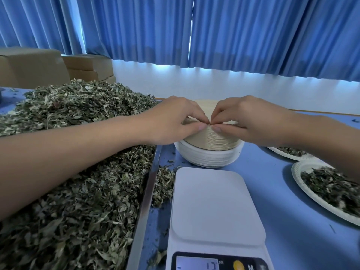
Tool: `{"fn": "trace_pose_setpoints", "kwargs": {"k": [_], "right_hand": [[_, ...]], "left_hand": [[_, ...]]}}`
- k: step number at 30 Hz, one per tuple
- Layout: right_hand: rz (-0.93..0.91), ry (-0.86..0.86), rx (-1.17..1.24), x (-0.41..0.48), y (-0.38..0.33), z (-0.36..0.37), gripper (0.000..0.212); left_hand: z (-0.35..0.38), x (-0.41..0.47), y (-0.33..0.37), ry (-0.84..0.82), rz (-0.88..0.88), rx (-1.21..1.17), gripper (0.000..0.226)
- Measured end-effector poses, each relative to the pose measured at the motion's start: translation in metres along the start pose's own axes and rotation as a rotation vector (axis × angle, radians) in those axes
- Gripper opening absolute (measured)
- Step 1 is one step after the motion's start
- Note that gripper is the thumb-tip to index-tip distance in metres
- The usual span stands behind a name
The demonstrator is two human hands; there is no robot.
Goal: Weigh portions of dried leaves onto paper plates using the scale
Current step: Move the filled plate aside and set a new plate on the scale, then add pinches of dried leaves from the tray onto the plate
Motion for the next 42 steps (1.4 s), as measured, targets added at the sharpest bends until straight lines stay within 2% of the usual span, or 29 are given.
{"fn": "trace_pose_setpoints", "kwargs": {"k": [6, 10, 15, 21, 26, 30, 32, 34, 37, 38, 40, 42], "right_hand": [[-0.022, 0.085, -0.010, -0.001, -0.004, -0.025, 0.037], [-0.014, 0.145, -0.044, -0.003, -0.010, -0.040, 0.033], [-0.051, 0.204, -0.030, -0.025, -0.035, -0.040, 0.029], [-0.123, 0.281, -0.101, -0.077, -0.087, -0.004, 0.038], [-0.221, 0.349, -0.189, -0.125, -0.123, 0.039, 0.031], [-0.206, 0.326, -0.116, -0.138, -0.128, 0.070, 0.016], [-0.184, 0.358, -0.077, -0.141, -0.123, 0.069, 0.023], [-0.096, 0.461, 0.037, -0.142, -0.111, 0.057, 0.033], [0.183, 0.747, 0.266, -0.149, -0.067, 0.033, 0.028], [0.314, 0.812, 0.348, -0.151, -0.047, 0.030, 0.026], [0.550, 0.877, 0.493, -0.154, -0.009, 0.032, 0.029], [0.703, 0.912, 0.583, -0.157, 0.020, 0.041, 0.033]], "left_hand": [[-0.020, 0.008, 0.004, 0.034, 0.039, 0.078, 0.029], [-0.043, 0.013, 0.010, 0.100, 0.042, 0.111, 0.024], [-0.059, -0.008, 0.032, 0.097, 0.075, 0.114, 0.021], [-0.050, -0.063, 0.079, 0.023, 0.205, 0.180, 0.020], [-0.023, -0.115, 0.112, 0.014, 0.350, 0.322, 0.024], [0.001, -0.136, 0.115, -0.143, 0.308, 0.301, 0.029], [0.001, -0.139, 0.111, -0.152, 0.246, 0.250, 0.032], [-0.008, -0.142, 0.100, -0.052, 0.129, 0.213, 0.037], [-0.020, -0.153, 0.068, 0.052, -0.149, 0.304, 0.037], [-0.019, -0.160, 0.057, 0.016, -0.247, 0.376, 0.037], [-0.008, -0.173, 0.038, -0.166, -0.410, 0.459, 0.038], [0.003, -0.182, 0.031, -0.350, -0.476, 0.485, 0.033]]}}
Point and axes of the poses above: each hand's wrist, its own x-axis towards the middle knuckle, its own z-axis out of the palm, y = z × x, the point moved 7 cm from there along x, towards the middle knuckle, and after that the axes turned 14 degrees about x, right-handed, at the moved point
